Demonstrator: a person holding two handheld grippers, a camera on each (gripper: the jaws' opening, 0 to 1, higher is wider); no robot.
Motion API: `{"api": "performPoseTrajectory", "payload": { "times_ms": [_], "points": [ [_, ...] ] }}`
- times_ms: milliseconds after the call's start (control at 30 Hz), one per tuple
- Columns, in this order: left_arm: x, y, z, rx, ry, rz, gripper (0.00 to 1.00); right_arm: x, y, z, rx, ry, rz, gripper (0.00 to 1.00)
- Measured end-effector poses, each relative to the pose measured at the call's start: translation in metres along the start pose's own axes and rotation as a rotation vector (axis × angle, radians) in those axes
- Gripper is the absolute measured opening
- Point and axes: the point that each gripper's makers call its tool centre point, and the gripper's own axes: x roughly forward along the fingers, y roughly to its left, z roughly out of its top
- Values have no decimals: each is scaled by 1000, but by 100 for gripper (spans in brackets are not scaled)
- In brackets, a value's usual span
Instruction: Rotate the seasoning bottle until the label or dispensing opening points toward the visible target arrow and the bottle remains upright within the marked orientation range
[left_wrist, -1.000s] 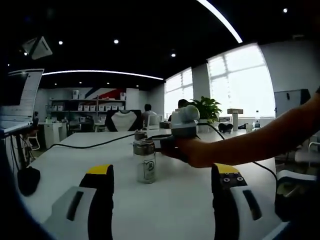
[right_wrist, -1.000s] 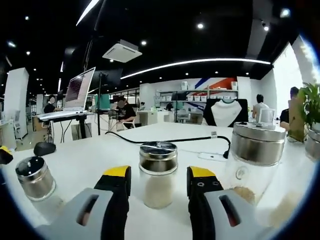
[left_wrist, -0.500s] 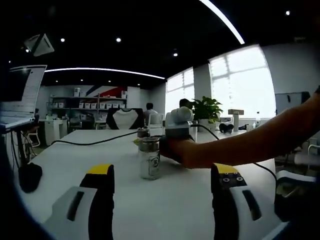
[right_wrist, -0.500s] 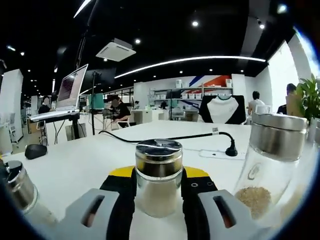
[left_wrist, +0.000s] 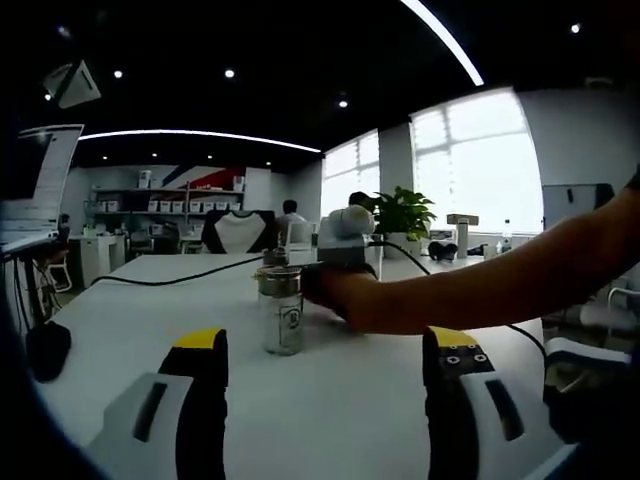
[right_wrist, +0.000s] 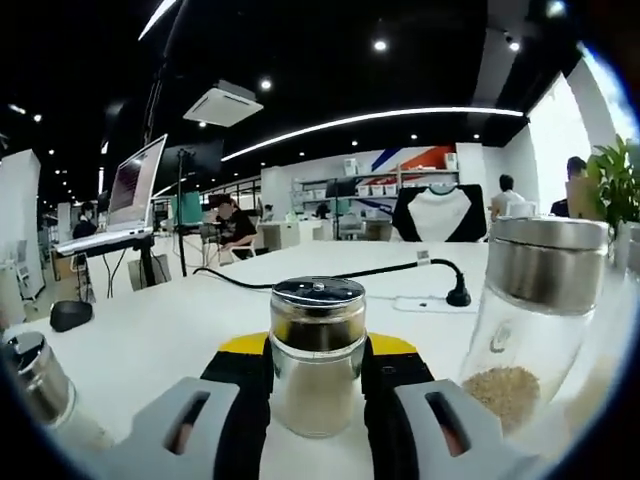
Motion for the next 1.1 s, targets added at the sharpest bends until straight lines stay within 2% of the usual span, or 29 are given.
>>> {"api": "performPoseTrajectory", "payload": {
  "times_ms": [167, 267, 400, 700, 867, 1100],
  "points": [
    [1, -6, 1, 8, -1, -11, 84, -11, 8, 9, -84, -19, 18, 33],
    [1, -7, 1, 8, 0, -16, 83, -20, 18, 18, -80, -39, 55, 32],
    [-1, -6, 3, 13, -4, -13, 83, -28, 23, 20, -104, -34, 76, 32],
    [-2, -8, 4, 19, -8, -13, 83, -46, 12, 17, -89, -18, 108, 32],
    [2, -12, -2, 19, 7, -22, 83, -59, 2, 17, -87, -27, 121, 32],
    [4, -18, -1, 25, 7, -38, 83, -80, 0, 15, -76, -34, 167, 32]
  ]
}}
